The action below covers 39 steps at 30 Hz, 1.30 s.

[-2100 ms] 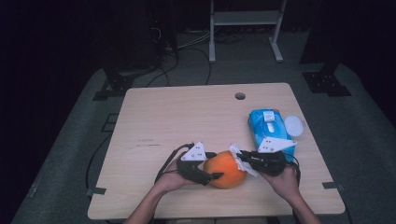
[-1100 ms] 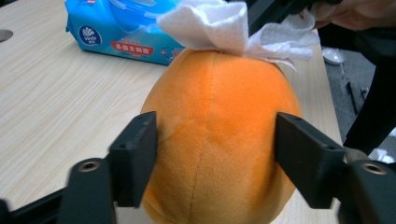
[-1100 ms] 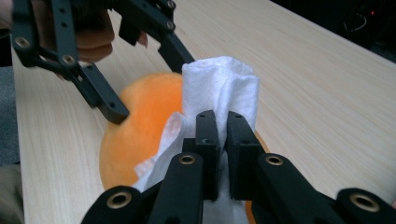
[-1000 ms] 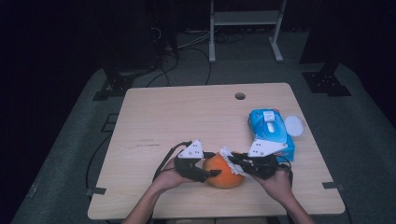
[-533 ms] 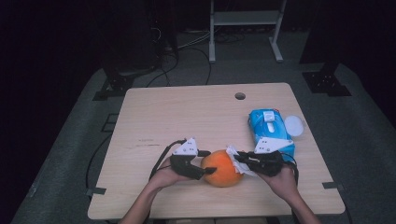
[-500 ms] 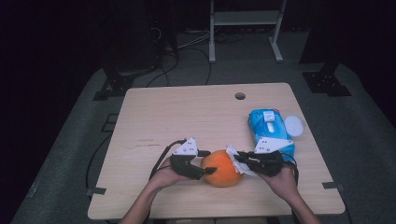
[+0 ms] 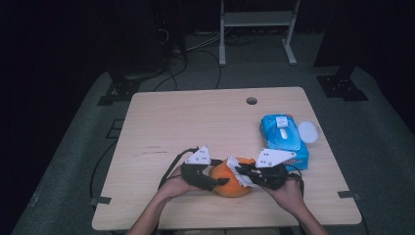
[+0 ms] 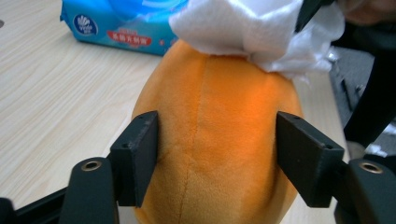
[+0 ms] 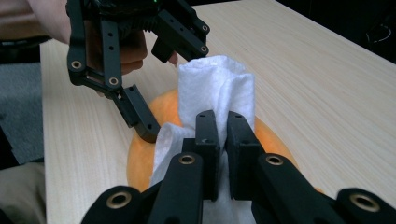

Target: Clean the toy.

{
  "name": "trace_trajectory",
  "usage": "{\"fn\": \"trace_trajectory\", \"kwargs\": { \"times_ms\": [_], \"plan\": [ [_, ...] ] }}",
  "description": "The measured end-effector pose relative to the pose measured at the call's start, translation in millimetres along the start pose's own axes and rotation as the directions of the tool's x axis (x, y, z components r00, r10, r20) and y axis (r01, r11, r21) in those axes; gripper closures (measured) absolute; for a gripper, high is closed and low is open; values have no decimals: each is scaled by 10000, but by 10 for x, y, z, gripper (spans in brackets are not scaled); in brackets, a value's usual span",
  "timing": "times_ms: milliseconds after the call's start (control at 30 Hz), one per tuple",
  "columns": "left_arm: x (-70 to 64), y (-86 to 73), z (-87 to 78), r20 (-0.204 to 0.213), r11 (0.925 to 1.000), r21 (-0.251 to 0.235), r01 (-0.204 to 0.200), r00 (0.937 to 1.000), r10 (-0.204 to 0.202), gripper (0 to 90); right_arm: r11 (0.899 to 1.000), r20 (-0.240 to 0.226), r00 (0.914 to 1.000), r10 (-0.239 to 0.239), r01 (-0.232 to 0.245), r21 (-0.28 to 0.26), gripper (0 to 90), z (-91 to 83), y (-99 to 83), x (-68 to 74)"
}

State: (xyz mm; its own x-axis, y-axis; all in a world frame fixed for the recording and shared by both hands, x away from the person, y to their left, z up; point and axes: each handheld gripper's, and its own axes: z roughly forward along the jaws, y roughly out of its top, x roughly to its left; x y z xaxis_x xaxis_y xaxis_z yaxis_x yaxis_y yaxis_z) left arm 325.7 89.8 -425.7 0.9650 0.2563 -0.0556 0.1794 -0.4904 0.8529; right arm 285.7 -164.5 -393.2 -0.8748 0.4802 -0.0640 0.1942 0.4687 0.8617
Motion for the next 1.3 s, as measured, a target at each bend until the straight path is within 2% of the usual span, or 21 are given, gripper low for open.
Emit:
{"fn": "trace_trajectory", "kwargs": {
  "times_ms": [133, 267, 367, 400, 533, 700, 800, 933, 1033, 1200, 1300],
  "plan": [
    [39, -57, -25, 66, 9995, -38, 326, 9994, -325, 340, 9999, 170, 9998, 130, -131, 9, 838, -38, -24, -66],
    [66, -95, -41, 145, 9994, 4, 340, 9993, -340, 342, 9981, 398, 9973, 618, -619, 7, 838, -144, -163, -177],
    [66, -96, -41, 145, 9994, 5, 353, 9993, -353, 342, 9970, 492, 9958, 771, -775, 53, 838, -179, -218, -214],
    [63, -94, -41, 152, 9995, 17, 308, 9994, -308, 342, 9945, 499, 9933, 1044, -1049, 72, 838, -204, -279, -248],
    [58, -95, -33, 193, 9996, -15, 289, 9994, -289, 342, 9915, 435, 9907, 1291, -1297, 112, 838, -218, -354, -276],
    [44, -85, -32, 189, 9999, 80, 112, 9998, -114, 342, 9913, 412, 9905, 1312, -1314, 16, 838, -212, -303, -284],
    [15, -83, -18, 254, 10000, 64, -60, 9997, 59, 343, 9922, 266, 9923, 1210, -1202, -316, 838, -167, -183, -281],
    [31, -99, -35, 272, 10000, 86, 8, 9996, -10, 342, 9924, 191, 9928, 1185, -1178, -358, 838, -121, -145, -293],
    [32, -100, -33, 283, 10000, 64, 2, 9996, -4, 342, 9912, 184, 9915, 1287, -1281, -337, 838, -123, -178, -320],
    [30, -96, -28, 286, 10000, 61, -6, 9996, 4, 342, 9832, 224, 9831, 1817, -1812, -213, 838, -170, -351, -398],
    [21, -89, -22, 296, 10000, 49, -46, 9996, 45, 341, 9822, 286, 9818, 1879, -1877, -101, 838, -190, -384, -412]
  ]
}}
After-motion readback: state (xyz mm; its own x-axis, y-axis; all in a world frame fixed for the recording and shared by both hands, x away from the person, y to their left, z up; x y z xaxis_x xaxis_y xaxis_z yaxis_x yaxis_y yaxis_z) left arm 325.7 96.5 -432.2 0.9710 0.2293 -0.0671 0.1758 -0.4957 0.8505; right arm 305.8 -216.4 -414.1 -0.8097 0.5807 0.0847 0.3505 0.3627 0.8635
